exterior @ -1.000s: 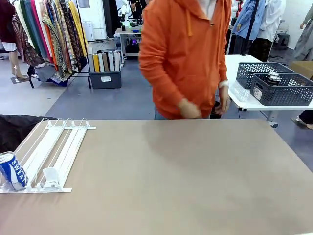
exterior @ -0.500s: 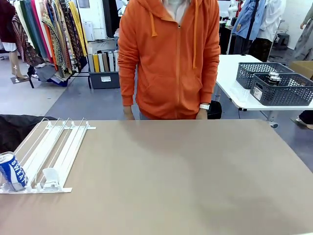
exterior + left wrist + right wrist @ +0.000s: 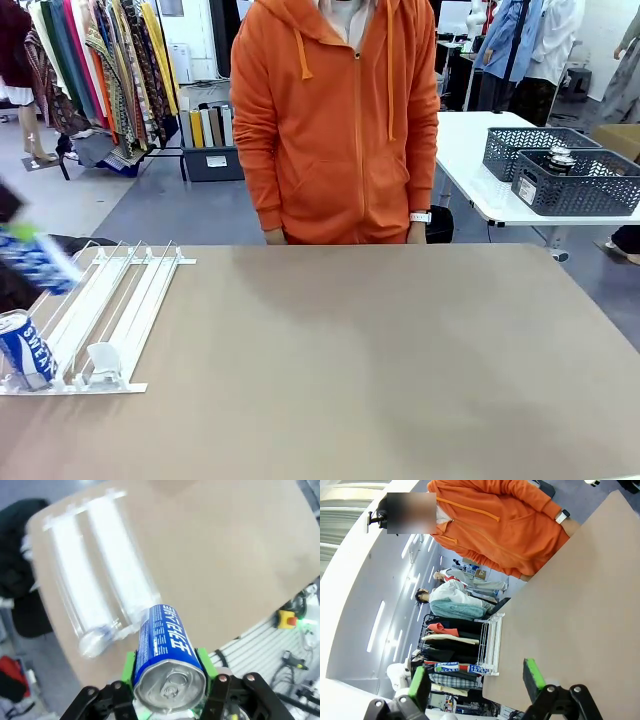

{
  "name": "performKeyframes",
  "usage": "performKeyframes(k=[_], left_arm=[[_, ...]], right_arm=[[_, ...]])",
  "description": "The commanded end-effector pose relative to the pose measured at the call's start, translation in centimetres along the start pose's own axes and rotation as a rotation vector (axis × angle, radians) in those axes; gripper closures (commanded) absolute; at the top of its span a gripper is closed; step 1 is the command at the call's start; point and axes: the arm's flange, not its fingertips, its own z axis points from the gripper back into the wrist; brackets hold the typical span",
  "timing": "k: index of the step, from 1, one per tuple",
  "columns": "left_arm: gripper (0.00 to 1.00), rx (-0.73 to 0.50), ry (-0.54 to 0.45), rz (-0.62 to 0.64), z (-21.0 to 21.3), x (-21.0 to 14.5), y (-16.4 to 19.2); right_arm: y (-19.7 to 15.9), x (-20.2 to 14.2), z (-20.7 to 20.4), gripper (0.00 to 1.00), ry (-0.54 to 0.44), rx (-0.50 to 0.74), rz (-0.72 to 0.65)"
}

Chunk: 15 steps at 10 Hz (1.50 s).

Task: Retrieve and store the cans from the dispenser.
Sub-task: Pick up one can from the Automatic Can Dispenser and place it in the middle of the table.

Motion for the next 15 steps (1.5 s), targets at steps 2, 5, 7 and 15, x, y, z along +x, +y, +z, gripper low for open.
performKeyframes(k=[2, 5, 7, 15], left_arm=[[1.0, -0.017, 0.032, -0.25, -9.4, 7.1, -13.5], [1.0, -0.006, 0.182, -0.507, -22.6, 8.6, -27.2], [1.0, -0.011, 0.196, -0.515, -27.3, 9.2, -29.7], [1.0, 0.059, 0.217, -0.45, -32.2, 10.6, -28.3]], right_arm=[[0.2, 0.1, 0.0, 0.0, -0.007, 0.011, 0.015], [0.2, 0.1, 0.0, 0.0, -0.007, 0.011, 0.015], [0.2, 0.1, 0.0, 0.0, -0.007, 0.011, 0.015], [0.2, 0.1, 0.0, 0.0, -0.007, 0.011, 0.015]])
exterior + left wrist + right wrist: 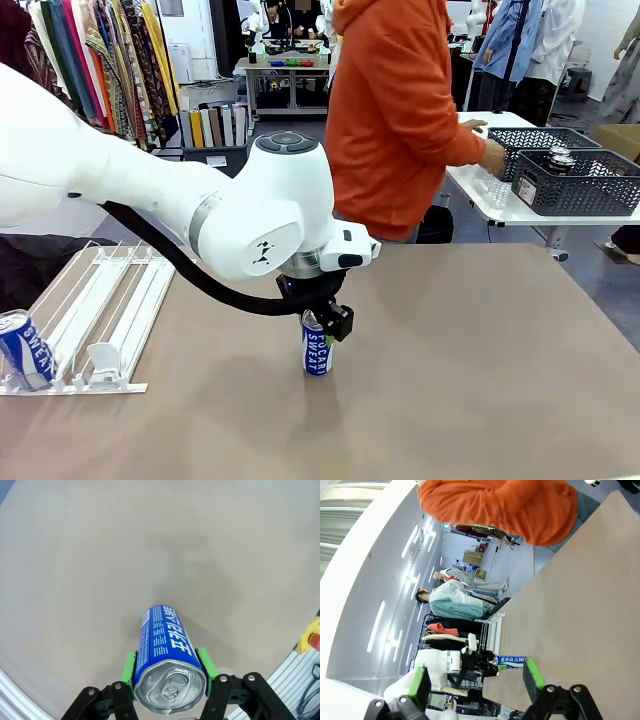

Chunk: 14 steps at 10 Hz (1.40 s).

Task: Retrieve and store the cans from the dispenser.
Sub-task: Pick up one can from the Automatic Can Dispenser and place it in the middle of the table.

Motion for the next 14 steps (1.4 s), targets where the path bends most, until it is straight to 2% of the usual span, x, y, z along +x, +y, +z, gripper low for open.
performKeyframes(k=[1, 2, 3, 4, 5, 6, 8, 9, 11, 12, 13, 14], left_arm=[[1.0, -0.009, -0.006, 0.005, -0.1, 0.7, 0.0], [0.85, -0.01, -0.008, 0.0, -0.1, 0.6, 0.0], [0.25, -0.016, -0.006, -0.002, -0.1, 0.6, 0.1], [0.0, -0.01, -0.009, 0.0, 0.0, 0.6, 0.1], [0.0, -0.008, -0.018, -0.006, 0.4, 0.5, 0.2], [0.0, -0.005, -0.071, -0.006, 2.4, -0.2, 0.2], [0.0, -0.024, -0.189, -0.008, 10.2, -3.3, 1.8], [0.0, -0.061, -0.225, 0.007, 14.5, -6.0, 4.0], [0.0, -0.141, -0.295, 0.029, 21.9, -15.2, 10.7], [0.0, -0.132, -0.312, 0.118, 24.2, -19.9, 14.8], [0.0, -0.248, -0.303, 0.141, 25.9, -24.3, 19.0], [0.0, -0.388, -0.338, 0.194, 27.5, -29.1, 24.2]], right_arm=[[0.1, 0.1, 0.0, 0.0, -0.008, 0.01, 0.014], [0.1, 0.1, 0.0, 0.0, -0.008, 0.01, 0.014], [0.1, 0.1, 0.0, 0.0, -0.008, 0.01, 0.014], [0.1, 0.1, 0.0, 0.0, -0.008, 0.01, 0.014], [0.1, 0.1, 0.0, 0.0, -0.008, 0.01, 0.014], [0.1, 0.1, 0.0, 0.0, -0.008, 0.01, 0.014], [0.1, 0.1, 0.0, 0.0, -0.008, 0.01, 0.014], [0.1, 0.1, 0.0, 0.0, -0.008, 0.01, 0.014], [0.1, 0.1, 0.0, 0.0, -0.008, 0.01, 0.014], [0.1, 0.1, 0.0, 0.0, -0.008, 0.01, 0.014], [0.1, 0.1, 0.0, 0.0, -0.008, 0.01, 0.014], [0.1, 0.1, 0.0, 0.0, -0.008, 0.01, 0.014]])
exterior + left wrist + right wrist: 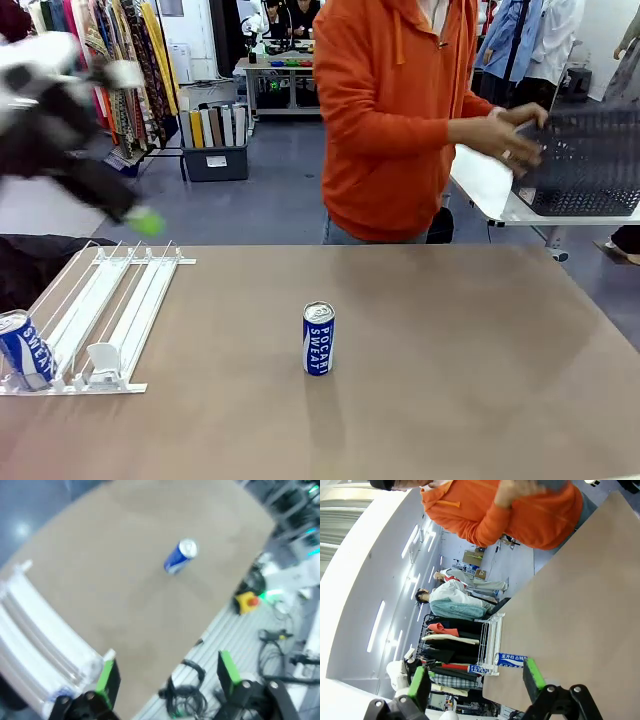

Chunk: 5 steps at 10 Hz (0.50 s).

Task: Retrieve and store the cans from the dispenser.
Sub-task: Pick up one can from the Automatic Can Dispenser and place it in the middle of the table.

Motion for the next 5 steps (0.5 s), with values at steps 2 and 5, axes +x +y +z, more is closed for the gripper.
performKeyframes(k=[2, 5], left_arm=[[0.0, -0.312, -0.143, 0.264, 8.5, -6.9, 14.3], [0.0, -0.512, -0.318, 0.574, 8.2, -15.0, 24.3]], right_arm=[[0.2, 0.1, -0.1, 0.0, -0.007, 0.01, 0.015], [0.2, 0.1, -0.1, 0.0, -0.007, 0.01, 0.015]])
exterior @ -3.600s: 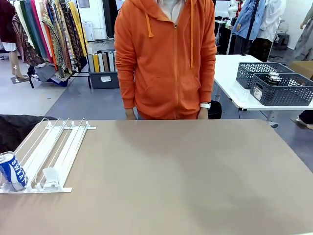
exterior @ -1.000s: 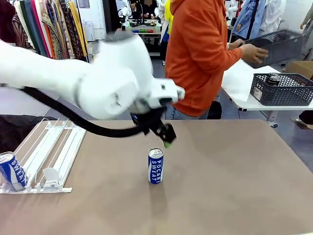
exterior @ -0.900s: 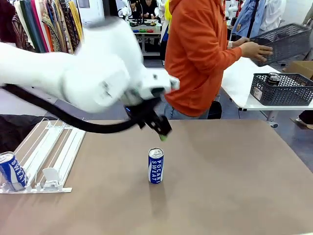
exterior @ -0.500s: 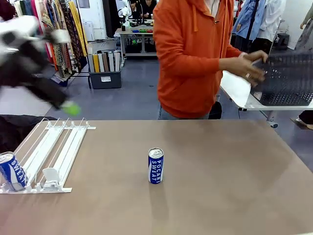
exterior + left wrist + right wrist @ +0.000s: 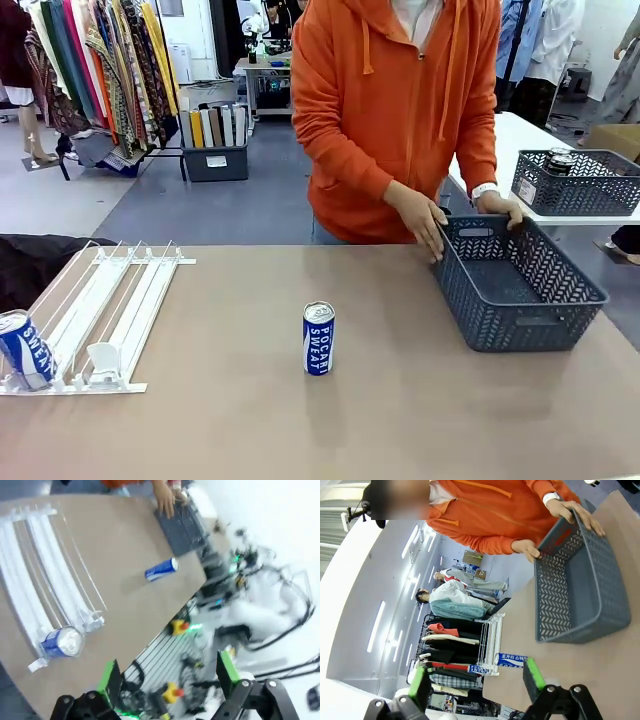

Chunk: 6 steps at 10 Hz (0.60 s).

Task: Retrieve and store the cans from the dispenser.
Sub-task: Pick up one can from the Automatic Can Dispenser and place it in the middle of the table.

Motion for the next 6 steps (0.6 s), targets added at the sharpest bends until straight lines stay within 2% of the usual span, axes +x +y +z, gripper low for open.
performKeyframes(k=[1, 2, 6], left_arm=[[0.0, -0.077, -0.088, 0.128, -0.5, 1.6, 3.0], [0.0, 0.0, 0.0, 0.0, 0.0, 0.0, 0.0], [0.0, 0.0, 0.0, 0.0, 0.0, 0.0, 0.0]], right_arm=[[0.1, 0.1, -0.1, 0.0, -0.006, 0.01, 0.015], [0.1, 0.1, -0.1, 0.0, -0.006, 0.01, 0.015], [0.1, 0.1, -0.1, 0.0, -0.006, 0.01, 0.015]])
